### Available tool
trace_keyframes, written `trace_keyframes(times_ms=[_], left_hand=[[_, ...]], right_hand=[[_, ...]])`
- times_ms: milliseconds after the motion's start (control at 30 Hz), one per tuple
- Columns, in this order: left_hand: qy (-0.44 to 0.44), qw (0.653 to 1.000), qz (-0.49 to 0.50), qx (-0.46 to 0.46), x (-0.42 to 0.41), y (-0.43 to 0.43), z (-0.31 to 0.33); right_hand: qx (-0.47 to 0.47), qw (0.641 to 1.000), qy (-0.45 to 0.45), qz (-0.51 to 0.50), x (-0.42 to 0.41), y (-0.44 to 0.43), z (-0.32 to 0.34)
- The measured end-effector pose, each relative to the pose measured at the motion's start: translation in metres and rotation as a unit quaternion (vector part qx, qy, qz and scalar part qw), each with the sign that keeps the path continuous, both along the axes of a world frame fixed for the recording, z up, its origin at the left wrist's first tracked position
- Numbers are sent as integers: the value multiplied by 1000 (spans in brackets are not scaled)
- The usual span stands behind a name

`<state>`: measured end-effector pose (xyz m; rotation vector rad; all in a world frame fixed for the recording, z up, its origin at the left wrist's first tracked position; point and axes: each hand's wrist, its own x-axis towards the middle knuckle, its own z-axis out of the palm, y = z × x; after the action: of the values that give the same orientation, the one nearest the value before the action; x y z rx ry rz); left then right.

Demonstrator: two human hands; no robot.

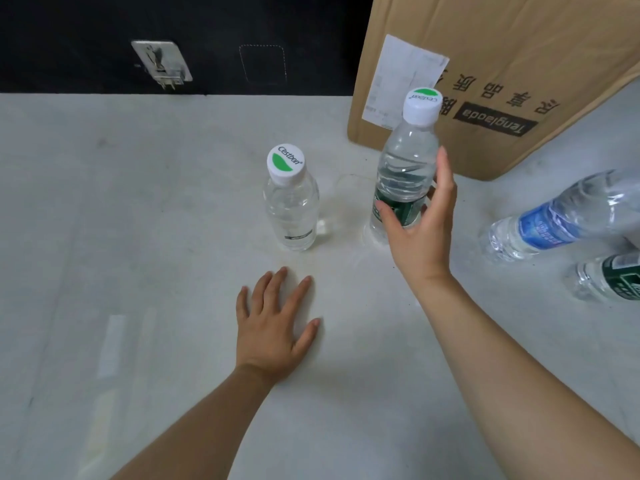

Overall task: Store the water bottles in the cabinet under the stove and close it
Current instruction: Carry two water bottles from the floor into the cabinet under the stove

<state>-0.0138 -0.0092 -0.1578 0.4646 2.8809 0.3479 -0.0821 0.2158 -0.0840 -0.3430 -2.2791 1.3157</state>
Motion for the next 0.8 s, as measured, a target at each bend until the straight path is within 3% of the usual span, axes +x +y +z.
trace_keyframes(times_ms=[467, 700, 800], left_hand=[[-3, 1000, 7, 29, -2, -3, 13], [61, 977, 112, 169, -46, -25, 57], [9, 949, 90, 301, -72, -11, 73]], right_hand=[[-5, 995, -99, 34, 91, -17, 4], [10, 986, -157, 52, 106, -8, -9], [1, 985, -167, 35, 114, -1, -9]])
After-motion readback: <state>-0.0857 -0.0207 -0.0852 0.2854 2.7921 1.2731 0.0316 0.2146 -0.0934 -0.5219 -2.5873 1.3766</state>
